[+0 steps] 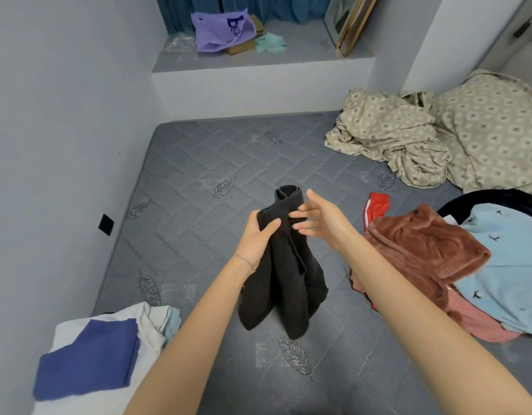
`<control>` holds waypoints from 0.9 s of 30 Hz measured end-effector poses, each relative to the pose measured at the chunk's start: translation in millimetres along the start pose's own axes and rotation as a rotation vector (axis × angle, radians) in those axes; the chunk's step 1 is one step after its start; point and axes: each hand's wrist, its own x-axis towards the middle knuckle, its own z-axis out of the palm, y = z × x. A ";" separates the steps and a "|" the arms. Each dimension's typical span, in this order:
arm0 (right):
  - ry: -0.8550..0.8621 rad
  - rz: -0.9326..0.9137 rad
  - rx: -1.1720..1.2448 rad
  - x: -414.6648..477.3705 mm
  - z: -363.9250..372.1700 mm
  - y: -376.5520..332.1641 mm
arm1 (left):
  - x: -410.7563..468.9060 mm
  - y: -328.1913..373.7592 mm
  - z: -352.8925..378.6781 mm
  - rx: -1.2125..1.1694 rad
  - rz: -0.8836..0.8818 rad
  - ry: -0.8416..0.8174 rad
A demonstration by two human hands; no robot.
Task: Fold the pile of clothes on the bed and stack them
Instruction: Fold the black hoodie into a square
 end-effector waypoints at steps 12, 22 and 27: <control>0.066 0.249 -0.184 18.8 -10.5 28.8 | -24.4 -3.6 0.9 0.408 0.086 -0.607; -0.308 0.039 -0.193 -11.8 -15.5 40.6 | -5.6 -5.4 -54.4 0.486 -0.001 -0.377; -0.522 0.013 0.110 -34.1 -22.4 27.8 | -1.5 -8.7 -57.8 0.338 -0.139 -0.435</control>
